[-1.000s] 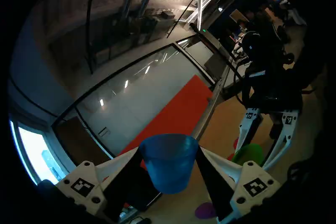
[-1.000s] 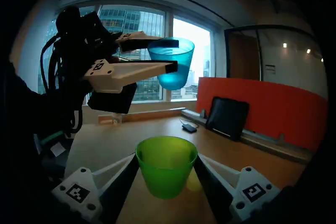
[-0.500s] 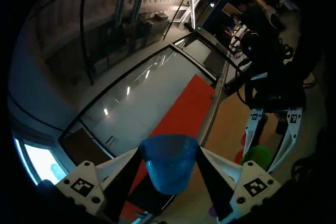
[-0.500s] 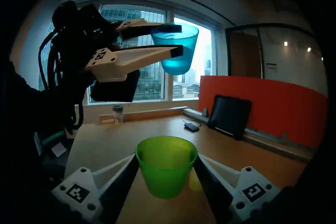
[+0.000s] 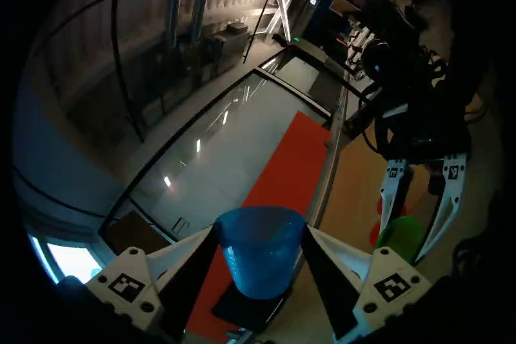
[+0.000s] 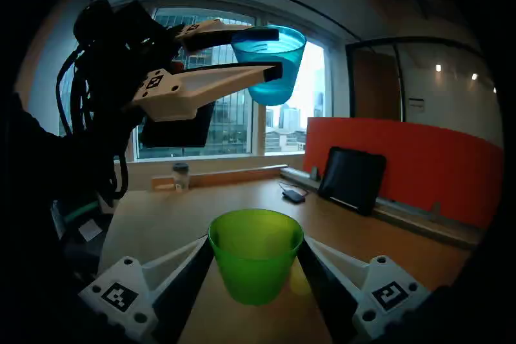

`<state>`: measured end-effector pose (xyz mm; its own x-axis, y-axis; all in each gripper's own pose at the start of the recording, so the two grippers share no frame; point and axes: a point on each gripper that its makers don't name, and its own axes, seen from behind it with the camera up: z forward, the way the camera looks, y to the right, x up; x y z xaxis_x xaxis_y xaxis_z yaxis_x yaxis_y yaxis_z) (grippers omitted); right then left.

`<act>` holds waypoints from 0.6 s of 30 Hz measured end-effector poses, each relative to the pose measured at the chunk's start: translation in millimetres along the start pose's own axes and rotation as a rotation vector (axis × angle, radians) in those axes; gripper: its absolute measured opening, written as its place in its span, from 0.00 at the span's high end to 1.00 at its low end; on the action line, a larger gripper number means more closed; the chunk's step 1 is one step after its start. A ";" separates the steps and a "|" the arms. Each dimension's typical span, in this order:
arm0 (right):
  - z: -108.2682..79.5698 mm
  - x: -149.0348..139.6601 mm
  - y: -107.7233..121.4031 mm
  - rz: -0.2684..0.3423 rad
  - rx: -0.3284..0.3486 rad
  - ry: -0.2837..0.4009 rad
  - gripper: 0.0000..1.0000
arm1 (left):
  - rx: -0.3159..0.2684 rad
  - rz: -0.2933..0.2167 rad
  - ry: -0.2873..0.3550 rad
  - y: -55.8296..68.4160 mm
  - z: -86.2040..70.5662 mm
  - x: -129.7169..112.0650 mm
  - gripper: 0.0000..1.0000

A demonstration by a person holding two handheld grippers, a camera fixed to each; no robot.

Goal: Pour water

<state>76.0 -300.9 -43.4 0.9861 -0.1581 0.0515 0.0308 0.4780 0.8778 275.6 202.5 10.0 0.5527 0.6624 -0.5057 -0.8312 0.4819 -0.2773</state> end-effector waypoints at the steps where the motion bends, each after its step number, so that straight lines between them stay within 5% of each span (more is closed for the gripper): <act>1: -0.2 0.5 0.0 0.000 0.000 0.001 0.10 | 0.000 0.009 0.000 0.0 0.2 0.7 0.12; 18: -1.3 6.8 2.1 -0.002 -0.007 0.012 0.10 | 0.009 0.116 -0.005 -0.1 1.5 9.2 0.13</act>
<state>82.9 -299.8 -41.8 0.9879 -0.1485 0.0440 0.0338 0.4840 0.8744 280.8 209.4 6.6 0.4532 0.7166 -0.5302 -0.8890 0.4069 -0.2101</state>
